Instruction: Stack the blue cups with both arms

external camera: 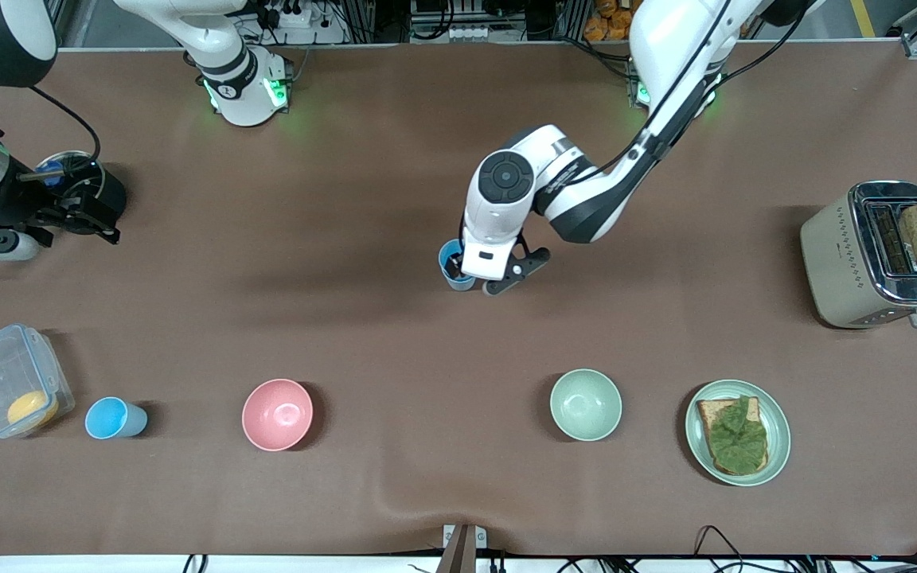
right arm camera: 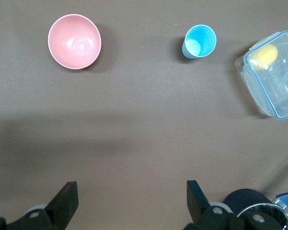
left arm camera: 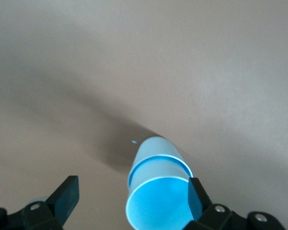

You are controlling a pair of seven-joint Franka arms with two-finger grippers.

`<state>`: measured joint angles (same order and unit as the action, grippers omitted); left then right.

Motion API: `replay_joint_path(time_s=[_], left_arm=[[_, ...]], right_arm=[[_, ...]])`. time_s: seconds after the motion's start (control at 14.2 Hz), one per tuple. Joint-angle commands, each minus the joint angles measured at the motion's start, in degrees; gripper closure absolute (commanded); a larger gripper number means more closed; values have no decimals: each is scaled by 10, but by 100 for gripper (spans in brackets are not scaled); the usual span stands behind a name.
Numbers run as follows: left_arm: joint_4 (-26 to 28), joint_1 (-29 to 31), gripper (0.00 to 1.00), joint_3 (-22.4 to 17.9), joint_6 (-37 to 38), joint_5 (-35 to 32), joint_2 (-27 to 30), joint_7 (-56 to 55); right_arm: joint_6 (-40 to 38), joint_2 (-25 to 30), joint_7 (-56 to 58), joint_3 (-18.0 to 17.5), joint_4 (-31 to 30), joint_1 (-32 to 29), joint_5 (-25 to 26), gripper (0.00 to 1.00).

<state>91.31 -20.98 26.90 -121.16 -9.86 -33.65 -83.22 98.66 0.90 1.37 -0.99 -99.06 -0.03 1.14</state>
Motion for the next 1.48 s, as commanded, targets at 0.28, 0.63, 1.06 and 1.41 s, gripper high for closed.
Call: replay_joint_path(time_s=[0.28,0.63,1.06,1.41], left_arm=[[-76,74,0,9,160,17,56,145],[-75,195,0,3,207,16,120,385],[-68,313,0,1,238,14,170,597],[-61,376,0,-2,268,19,217,729]], right_arm=[[-5,9,-5,-8,-3,-13,-9,0],[-5,9,-5,-8,-3,-13,-9,0],[-6,9,-5,-8,-3,-14,-9,0],[-6,9,-5,-8,-3,-13,-9,0]])
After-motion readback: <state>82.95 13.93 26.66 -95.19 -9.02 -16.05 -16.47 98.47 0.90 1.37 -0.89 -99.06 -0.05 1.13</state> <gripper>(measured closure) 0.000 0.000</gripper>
